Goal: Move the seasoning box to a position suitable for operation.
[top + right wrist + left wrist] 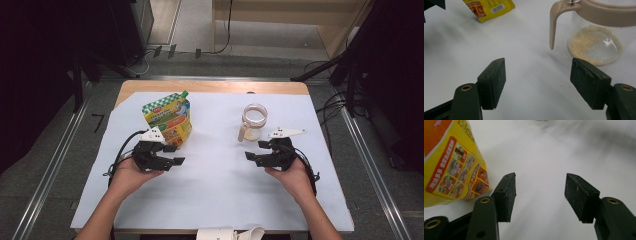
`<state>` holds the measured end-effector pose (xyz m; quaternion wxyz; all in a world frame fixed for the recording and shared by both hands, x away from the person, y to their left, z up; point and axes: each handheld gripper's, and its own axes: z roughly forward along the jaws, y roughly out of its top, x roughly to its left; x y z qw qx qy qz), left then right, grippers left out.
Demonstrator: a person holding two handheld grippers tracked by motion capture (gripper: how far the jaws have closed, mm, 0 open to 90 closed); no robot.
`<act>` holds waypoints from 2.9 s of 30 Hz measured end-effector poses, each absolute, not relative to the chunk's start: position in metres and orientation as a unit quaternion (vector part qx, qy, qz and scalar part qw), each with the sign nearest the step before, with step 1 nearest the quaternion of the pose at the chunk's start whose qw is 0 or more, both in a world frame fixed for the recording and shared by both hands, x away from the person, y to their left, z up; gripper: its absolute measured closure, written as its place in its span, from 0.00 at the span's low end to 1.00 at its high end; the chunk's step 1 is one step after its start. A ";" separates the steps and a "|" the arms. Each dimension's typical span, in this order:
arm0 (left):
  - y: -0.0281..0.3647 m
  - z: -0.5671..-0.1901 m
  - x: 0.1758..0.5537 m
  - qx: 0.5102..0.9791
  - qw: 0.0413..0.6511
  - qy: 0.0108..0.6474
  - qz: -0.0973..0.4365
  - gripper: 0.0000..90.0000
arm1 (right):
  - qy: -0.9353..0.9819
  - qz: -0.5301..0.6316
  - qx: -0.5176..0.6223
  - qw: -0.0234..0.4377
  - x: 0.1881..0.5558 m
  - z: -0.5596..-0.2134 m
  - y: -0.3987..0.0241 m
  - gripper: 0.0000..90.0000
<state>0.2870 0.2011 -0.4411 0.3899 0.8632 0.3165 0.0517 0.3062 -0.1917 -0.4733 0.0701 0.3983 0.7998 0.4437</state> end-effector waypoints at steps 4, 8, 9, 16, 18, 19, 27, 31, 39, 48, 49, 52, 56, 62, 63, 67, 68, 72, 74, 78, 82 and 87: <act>0.201 -0.441 0.287 0.865 0.387 0.316 0.051 0.46 | 0.802 0.446 0.388 0.079 0.305 -0.472 -0.191 0.36; 0.201 -0.440 0.293 0.862 0.388 0.327 0.013 0.43 | 0.800 0.448 0.392 0.078 0.303 -0.468 -0.191 0.43; 0.200 -0.440 0.293 0.860 0.388 0.332 0.009 0.43 | 0.800 0.451 0.387 0.081 0.303 -0.467 -0.191 0.44; 0.196 -0.436 0.294 0.861 0.398 0.317 0.012 0.46 | 0.797 0.458 0.382 0.093 0.301 -0.462 -0.192 0.47; 0.189 -0.432 0.293 0.869 0.394 0.298 0.020 0.46 | 0.794 0.461 0.383 0.097 0.299 -0.459 -0.194 0.49; 0.189 -0.432 0.293 0.869 0.394 0.298 0.020 0.46 | 0.794 0.461 0.383 0.097 0.299 -0.459 -0.194 0.49; 0.175 -0.417 0.303 0.878 0.386 0.284 0.015 0.46 | 0.791 0.464 0.387 0.096 0.298 -0.459 -0.194 0.51; 0.174 -0.416 0.302 0.876 0.395 0.276 0.019 0.47 | 0.792 0.464 0.384 0.101 0.298 -0.462 -0.194 0.51; 0.173 -0.425 0.299 0.875 0.393 0.283 0.020 0.47 | 0.802 0.455 0.368 0.120 0.302 -0.466 -0.193 0.47; 0.171 -0.423 0.295 0.872 0.400 0.281 0.017 0.45 | 0.794 0.449 0.385 0.142 0.318 -0.466 -0.200 0.41; 0.171 -0.423 0.295 0.872 0.400 0.282 0.017 0.45 | 0.794 0.449 0.385 0.142 0.318 -0.466 -0.200 0.41; 0.175 -0.422 0.294 0.869 0.402 0.288 0.020 0.44 | 0.786 0.442 0.402 0.156 0.325 -0.470 -0.204 0.38; 0.178 -0.420 0.292 0.865 0.407 0.292 0.023 0.44 | 0.773 0.449 0.419 0.157 0.337 -0.476 -0.209 0.36; 0.179 -0.421 0.288 0.867 0.400 0.296 0.022 0.43 | 0.771 0.444 0.426 0.165 0.357 -0.484 -0.208 0.31; 0.180 -0.421 0.287 0.868 0.398 0.296 0.023 0.43 | 0.767 0.447 0.430 0.163 0.359 -0.484 -0.208 0.30; 0.182 -0.420 0.283 0.868 0.396 0.299 0.032 0.43 | 0.763 0.454 0.430 0.164 0.368 -0.488 -0.204 0.25; 0.182 -0.420 0.282 0.868 0.393 0.300 0.034 0.43 | 0.764 0.451 0.430 0.167 0.370 -0.490 -0.203 0.24; 0.184 -0.420 0.279 0.868 0.395 0.300 0.035 0.43 | 0.766 0.452 0.427 0.164 0.379 -0.497 -0.199 0.18; 0.184 -0.419 0.278 0.867 0.396 0.300 0.035 0.43 | 0.765 0.454 0.425 0.167 0.382 -0.499 -0.196 0.16; 0.184 -0.420 0.277 0.867 0.395 0.301 0.034 0.43 | 0.764 0.453 0.421 0.183 0.386 -0.505 -0.190 0.13; 0.184 -0.420 0.277 0.866 0.397 0.301 0.032 0.43 | 0.757 0.464 0.418 0.194 0.391 -0.510 -0.185 0.12; 0.182 -0.422 0.276 0.867 0.398 0.299 0.030 0.43 | 0.744 0.478 0.419 0.207 0.394 -0.515 -0.179 0.12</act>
